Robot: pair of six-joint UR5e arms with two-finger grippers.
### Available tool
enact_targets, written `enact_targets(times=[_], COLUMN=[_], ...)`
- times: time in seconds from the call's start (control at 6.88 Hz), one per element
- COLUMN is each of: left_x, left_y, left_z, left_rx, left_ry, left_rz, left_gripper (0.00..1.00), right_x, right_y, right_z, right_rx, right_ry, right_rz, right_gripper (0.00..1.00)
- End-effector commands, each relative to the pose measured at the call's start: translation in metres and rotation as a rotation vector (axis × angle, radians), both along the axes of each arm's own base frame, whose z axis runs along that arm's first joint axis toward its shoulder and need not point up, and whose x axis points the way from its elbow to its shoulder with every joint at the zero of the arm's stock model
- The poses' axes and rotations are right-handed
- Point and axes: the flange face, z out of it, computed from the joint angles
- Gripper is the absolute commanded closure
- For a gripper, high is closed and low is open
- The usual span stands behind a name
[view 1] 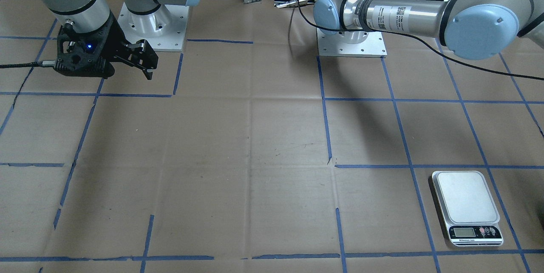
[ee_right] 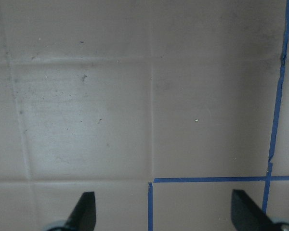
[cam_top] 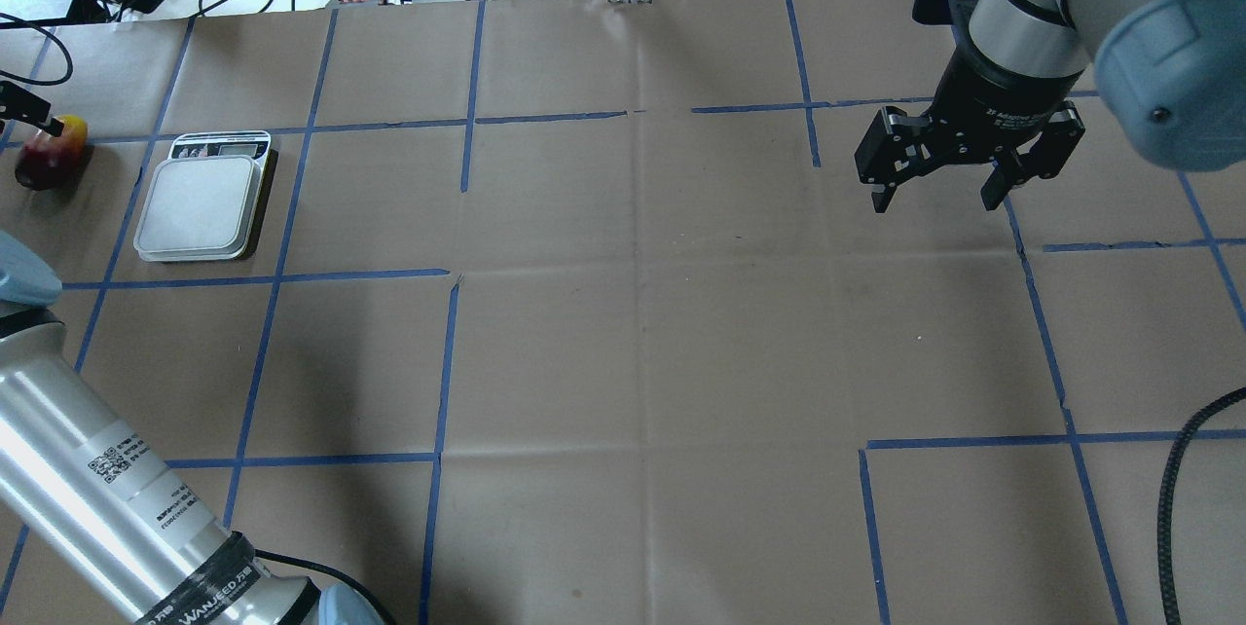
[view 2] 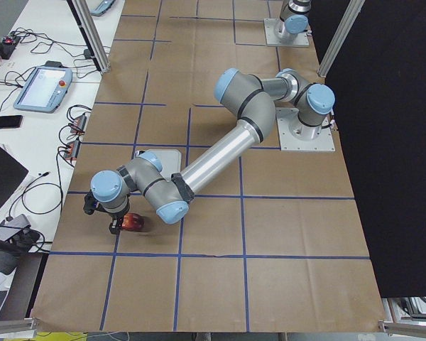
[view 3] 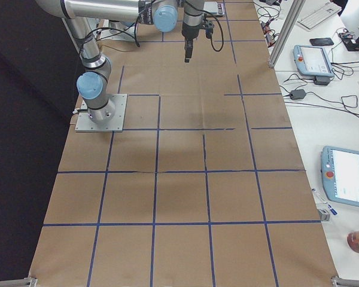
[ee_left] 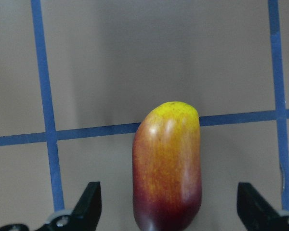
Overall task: Weigh mango
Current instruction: 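Lower the left gripper onto the red-yellow mango and close on it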
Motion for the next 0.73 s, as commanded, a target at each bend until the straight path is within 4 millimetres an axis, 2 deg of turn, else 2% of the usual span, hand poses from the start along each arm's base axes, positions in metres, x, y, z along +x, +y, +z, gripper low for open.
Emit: enact_targets(times=[0.0, 0.15, 0.29, 0.44, 0.58], left_x=[0.001, 0.000, 0.001, 0.001, 0.001], left_y=[-0.006, -0.007, -0.007, -0.007, -0.007], left_z=[-0.030, -0.044, -0.044, -0.042, -0.035], left_rx=[-0.004, 0.005, 0.006, 0.004, -0.002], left_ry=[0.009, 0.013, 0.012, 0.011, 0.006], left_rz=[-0.003, -0.003, -0.002, 0.000, 0.003], left_gripper=[0.01, 0.01, 0.11, 0.40, 0.48], right_x=[0.000, 0.000, 0.000, 0.000, 0.000], right_y=[0.000, 0.000, 0.000, 0.000, 0.000], right_z=[0.000, 0.000, 0.000, 0.001, 0.001], right_rx=[0.000, 0.000, 0.000, -0.002, -0.002], right_ry=[0.000, 0.000, 0.000, 0.000, 0.000], right_rz=[0.000, 0.000, 0.000, 0.000, 0.000], right_gripper=[0.00, 0.00, 0.00, 0.00, 0.00])
